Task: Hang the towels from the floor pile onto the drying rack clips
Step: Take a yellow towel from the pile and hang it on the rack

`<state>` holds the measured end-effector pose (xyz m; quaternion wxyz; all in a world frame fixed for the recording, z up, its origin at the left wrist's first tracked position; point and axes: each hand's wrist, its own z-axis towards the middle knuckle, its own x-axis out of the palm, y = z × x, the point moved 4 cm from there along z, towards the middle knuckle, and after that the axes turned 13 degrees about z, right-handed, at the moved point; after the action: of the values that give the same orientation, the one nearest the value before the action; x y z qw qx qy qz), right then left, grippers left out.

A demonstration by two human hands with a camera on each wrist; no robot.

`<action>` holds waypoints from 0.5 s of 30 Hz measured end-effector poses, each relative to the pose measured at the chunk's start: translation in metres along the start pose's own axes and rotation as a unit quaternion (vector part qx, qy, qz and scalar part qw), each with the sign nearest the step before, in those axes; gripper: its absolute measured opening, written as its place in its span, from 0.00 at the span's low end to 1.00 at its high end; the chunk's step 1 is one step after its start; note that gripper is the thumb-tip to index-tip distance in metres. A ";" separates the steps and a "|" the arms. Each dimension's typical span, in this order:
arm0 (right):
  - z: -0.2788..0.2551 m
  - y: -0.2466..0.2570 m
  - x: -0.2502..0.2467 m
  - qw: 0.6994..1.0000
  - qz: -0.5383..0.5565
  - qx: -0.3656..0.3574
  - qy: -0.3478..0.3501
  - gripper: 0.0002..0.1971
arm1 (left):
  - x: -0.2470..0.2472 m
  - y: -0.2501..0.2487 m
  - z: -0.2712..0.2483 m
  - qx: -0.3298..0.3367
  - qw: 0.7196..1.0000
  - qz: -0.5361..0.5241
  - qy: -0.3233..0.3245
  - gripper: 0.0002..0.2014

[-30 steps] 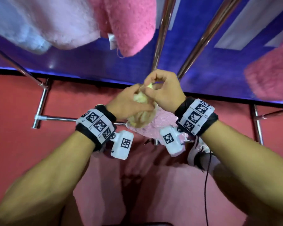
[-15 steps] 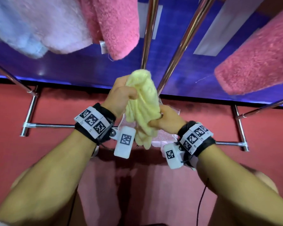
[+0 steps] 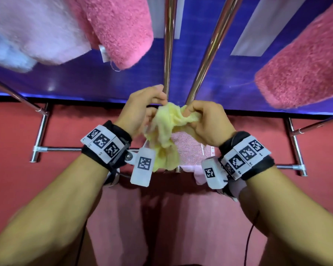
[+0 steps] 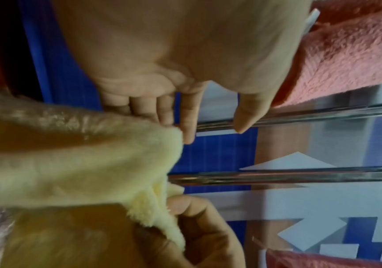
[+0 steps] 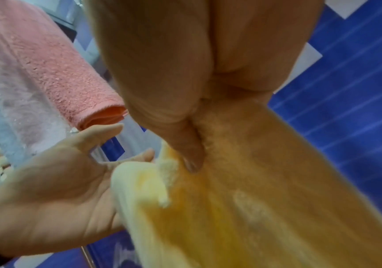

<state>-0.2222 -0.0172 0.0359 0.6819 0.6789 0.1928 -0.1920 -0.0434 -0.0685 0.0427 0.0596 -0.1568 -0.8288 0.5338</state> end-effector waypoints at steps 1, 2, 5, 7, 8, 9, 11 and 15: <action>-0.002 0.002 -0.001 0.999 -0.015 -0.031 0.006 0.13 | 0.004 0.003 0.000 -0.016 0.999 0.028 -0.001 0.09; -0.004 0.004 0.000 0.998 -0.028 -0.056 0.019 0.13 | 0.008 0.006 0.000 -0.023 0.998 0.064 0.008 0.06; -0.011 0.011 0.008 0.989 -0.055 -0.127 0.061 0.16 | 0.021 0.017 -0.004 -0.024 0.986 0.139 0.083 0.19; -0.014 0.017 0.013 0.983 -0.043 -0.160 0.073 0.13 | 0.029 0.017 -0.009 0.023 0.977 0.165 0.134 0.27; -0.015 0.019 0.015 0.983 -0.026 -0.168 0.075 0.12 | 0.033 0.017 -0.011 0.058 0.968 0.189 0.156 0.27; -0.016 0.021 0.016 0.983 -0.006 -0.170 0.073 0.11 | 0.037 0.017 -0.012 0.082 0.956 0.226 0.169 0.25; -0.016 0.023 0.018 0.984 0.020 -0.166 0.066 0.09 | 0.039 0.019 -0.011 0.091 0.944 0.272 0.163 0.14; -0.012 0.015 0.015 0.989 -0.007 -0.149 0.022 0.14 | 0.028 0.023 -0.005 0.086 0.958 0.256 0.097 0.16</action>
<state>-0.2019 -0.0048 0.0404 0.7696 0.5727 0.2386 -0.1512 -0.0644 -0.0463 0.0218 0.0141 -0.4086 -0.7019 0.5832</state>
